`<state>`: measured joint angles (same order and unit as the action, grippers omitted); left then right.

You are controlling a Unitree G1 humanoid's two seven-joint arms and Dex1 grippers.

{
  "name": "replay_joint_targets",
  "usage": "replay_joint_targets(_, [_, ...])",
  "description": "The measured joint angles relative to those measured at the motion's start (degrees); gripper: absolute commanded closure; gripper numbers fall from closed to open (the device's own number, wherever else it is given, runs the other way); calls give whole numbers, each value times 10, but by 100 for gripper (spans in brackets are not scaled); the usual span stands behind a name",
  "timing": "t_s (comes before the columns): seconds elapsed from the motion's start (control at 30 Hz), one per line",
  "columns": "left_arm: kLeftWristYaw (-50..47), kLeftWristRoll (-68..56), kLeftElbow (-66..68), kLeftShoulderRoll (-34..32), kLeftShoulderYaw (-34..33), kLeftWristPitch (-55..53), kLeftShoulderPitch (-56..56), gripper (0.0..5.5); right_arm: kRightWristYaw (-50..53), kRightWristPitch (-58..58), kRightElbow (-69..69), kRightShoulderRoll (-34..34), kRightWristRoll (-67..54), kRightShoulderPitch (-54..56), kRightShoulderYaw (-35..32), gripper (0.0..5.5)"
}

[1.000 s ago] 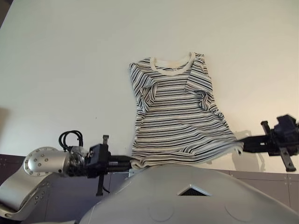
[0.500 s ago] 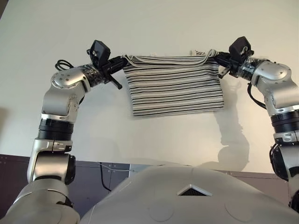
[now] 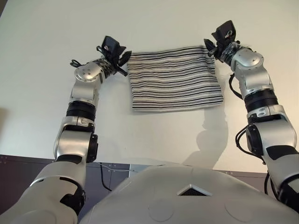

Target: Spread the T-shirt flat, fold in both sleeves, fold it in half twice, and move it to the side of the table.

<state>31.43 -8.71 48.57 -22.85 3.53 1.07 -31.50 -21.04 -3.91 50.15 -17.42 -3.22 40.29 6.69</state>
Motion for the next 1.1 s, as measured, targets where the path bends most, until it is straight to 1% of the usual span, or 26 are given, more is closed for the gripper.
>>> replay_joint_targets(0.03, [-18,1,37,0,-12,-7,-15,432,14,1,30,2,3,13,-10,362])
replay_joint_targets(0.1, [-34,14,64,-5,-17,-6,-16,432,11,26,46,1,14,15,-11,362])
replay_joint_targets(0.17, [-38,22,47,-13,-24,-3,10,432,-40,71,13,-4,10,8,-11,362])
replay_joint_targets(0.23, [-60,-1,-17,-14,-63,-9,61,432,-123,119,-40,-27,23,-1,17,362])
replay_joint_targets(0.27, [-75,-12,-44,-11,-82,-12,79,432,-148,135,-47,-38,38,-6,35,362])
replay_joint_targets(0.33, [-137,-25,-115,9,-120,-18,115,432,-153,176,-14,-58,116,-9,94,362])
replay_joint_targets(0.4, [-199,-46,-199,46,-152,-32,157,432,-134,228,42,-74,194,-12,152,362])
replay_joint_targets(0.47, [-232,-67,-271,83,-163,-61,182,432,-112,278,70,-90,243,3,187,362])
replay_joint_targets(0.57, [-259,-74,-369,107,-167,-96,212,432,-94,309,103,-108,274,21,206,362])
replay_joint_targets(0.63, [-272,-67,-417,121,-159,-110,251,432,-96,319,110,-146,292,26,214,362])
replay_joint_targets(0.67, [-279,-61,-431,128,-154,-115,270,432,-123,332,93,-183,294,13,215,362])
replay_joint_targets(0.7, [-284,-56,-438,133,-154,-119,294,432,-160,352,64,-229,282,-11,212,362])
replay_joint_targets(0.77, [-293,-54,-451,141,-155,-120,334,432,-262,372,-60,-331,185,-105,200,362])
replay_joint_targets(0.87, [-296,-54,-470,151,-156,-120,365,432,-333,344,-244,-420,47,-233,195,362])
replay_joint_targets(0.9, [-296,-55,-483,154,-156,-120,381,432,-351,323,-314,-438,7,-274,196,362])
replay_joint_targets(0.97, [-296,-55,-518,158,-154,-123,420,432,-372,267,-445,-445,-46,-333,212,362])
replay_joint_targets(1.03, [-295,-55,-563,155,-153,-142,459,432,-382,201,-564,-434,-62,-365,240,362])
replay_joint_targets(1.1, [-267,-38,-639,117,-133,-190,501,432,-378,101,-684,-386,-49,-384,281,362])
